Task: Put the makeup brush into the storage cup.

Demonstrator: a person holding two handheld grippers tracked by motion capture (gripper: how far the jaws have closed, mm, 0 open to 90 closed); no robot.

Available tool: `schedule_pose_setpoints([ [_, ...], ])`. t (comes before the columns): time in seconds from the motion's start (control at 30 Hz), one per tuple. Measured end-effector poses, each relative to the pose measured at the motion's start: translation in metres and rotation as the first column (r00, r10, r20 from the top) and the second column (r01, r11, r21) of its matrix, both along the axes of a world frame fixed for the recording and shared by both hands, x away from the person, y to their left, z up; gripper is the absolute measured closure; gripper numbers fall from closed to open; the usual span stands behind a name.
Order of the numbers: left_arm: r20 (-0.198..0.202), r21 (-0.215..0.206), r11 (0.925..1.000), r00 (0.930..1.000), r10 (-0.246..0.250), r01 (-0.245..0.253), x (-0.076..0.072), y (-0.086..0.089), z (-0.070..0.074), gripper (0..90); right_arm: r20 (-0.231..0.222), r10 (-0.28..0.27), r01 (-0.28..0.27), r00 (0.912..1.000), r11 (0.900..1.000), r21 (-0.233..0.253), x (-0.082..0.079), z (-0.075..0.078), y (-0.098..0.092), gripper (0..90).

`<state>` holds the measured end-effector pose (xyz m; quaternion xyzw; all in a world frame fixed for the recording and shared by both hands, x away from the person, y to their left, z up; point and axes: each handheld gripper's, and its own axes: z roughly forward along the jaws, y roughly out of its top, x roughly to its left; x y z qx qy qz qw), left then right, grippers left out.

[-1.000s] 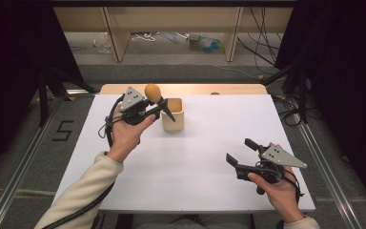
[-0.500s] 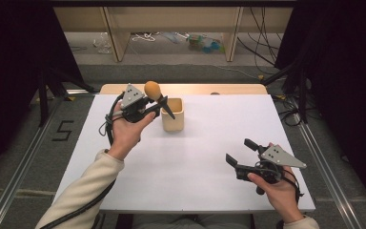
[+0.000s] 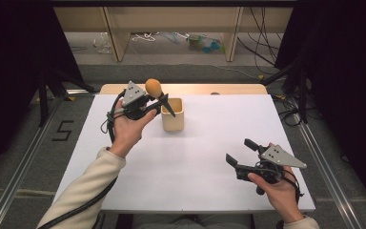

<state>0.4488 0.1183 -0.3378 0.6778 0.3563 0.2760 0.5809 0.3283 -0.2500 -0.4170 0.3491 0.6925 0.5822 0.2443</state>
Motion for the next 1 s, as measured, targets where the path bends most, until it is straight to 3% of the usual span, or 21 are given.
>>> schedule_pose_setpoints([
  [1.0, 0.015, -0.008, 0.9998, 0.9997, 0.019, -0.018, 0.0085, 0.0020, 0.0051, 65.8, -0.008, 0.004, -0.004, 1.0000, 1.000, 0.002, -0.0004, 0.0001, 0.0004, 14.8],
])
